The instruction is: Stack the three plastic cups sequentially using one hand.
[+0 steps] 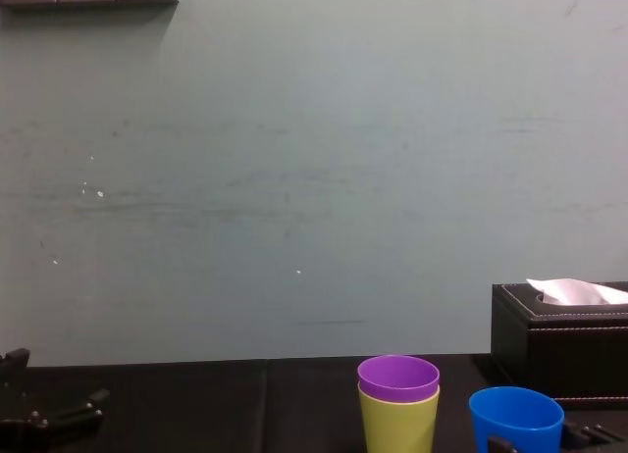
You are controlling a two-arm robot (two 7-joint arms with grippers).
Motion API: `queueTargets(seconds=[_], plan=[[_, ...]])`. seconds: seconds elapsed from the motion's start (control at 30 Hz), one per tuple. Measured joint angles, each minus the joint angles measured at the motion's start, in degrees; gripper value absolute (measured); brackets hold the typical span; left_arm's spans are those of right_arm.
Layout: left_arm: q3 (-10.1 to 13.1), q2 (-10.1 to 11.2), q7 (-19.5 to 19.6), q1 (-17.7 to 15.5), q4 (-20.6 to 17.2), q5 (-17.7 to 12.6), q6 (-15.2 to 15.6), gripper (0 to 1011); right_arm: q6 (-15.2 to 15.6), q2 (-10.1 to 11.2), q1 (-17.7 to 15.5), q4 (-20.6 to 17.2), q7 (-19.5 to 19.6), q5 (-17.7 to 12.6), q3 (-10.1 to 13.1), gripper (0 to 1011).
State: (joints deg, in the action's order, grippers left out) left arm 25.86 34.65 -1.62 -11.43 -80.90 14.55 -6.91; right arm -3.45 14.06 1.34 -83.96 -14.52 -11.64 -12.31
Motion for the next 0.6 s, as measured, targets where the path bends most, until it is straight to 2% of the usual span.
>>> queueTargets(seconds=[0.33,0.6], plan=[[0.00,0.00,0.00,0.00,0.00,0.00,0.00,1011,0.07,0.57,-0.83,-2.25,-0.49,-0.17,0.58,706],[0.00,0.00,0.00,0.00,0.00,0.00,0.00,1011,2.76,1.52,-0.88,-5.11,-1.34,-1.54,1.14,706]])
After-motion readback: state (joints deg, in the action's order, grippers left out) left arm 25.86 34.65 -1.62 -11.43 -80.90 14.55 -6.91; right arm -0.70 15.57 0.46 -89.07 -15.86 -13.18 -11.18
